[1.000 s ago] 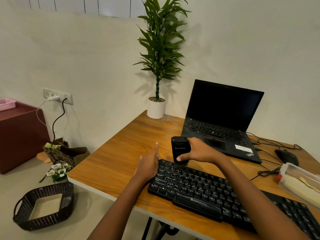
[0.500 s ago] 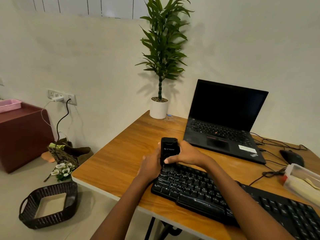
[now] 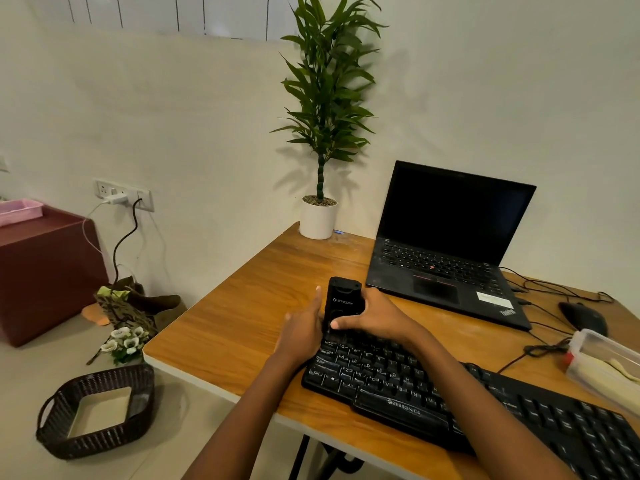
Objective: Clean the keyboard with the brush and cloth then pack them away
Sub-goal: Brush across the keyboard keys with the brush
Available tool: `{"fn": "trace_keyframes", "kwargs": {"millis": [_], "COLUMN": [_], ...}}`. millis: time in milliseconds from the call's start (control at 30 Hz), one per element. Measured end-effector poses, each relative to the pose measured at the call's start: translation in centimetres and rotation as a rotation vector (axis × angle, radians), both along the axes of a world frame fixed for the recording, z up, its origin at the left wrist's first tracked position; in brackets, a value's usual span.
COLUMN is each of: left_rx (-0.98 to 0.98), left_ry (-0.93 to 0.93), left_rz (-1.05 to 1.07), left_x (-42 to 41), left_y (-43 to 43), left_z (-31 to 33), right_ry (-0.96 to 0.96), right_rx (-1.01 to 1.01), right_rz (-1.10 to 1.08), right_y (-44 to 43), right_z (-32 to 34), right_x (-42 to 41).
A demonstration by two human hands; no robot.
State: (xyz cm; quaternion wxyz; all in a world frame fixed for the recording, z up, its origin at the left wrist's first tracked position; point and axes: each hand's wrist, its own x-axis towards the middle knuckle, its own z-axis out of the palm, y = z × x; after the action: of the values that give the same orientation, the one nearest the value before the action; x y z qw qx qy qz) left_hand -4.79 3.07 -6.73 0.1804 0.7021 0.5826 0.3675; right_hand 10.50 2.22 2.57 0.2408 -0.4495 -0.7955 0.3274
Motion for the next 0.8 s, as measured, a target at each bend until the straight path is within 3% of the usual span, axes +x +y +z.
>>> {"fn": "trace_keyframes", "kwargs": {"millis": [800], "left_rx": [0.024], "left_ry": [0.0], "left_rz": [0.011], "left_x": [-0.3], "left_y": [0.2], "left_z": [-0.4], "right_ry": [0.081], "right_rx": [0.056], "right_rz": [-0.179], "right_y": [0.2], "right_z": [-1.1], "right_x": [-1.4]}}
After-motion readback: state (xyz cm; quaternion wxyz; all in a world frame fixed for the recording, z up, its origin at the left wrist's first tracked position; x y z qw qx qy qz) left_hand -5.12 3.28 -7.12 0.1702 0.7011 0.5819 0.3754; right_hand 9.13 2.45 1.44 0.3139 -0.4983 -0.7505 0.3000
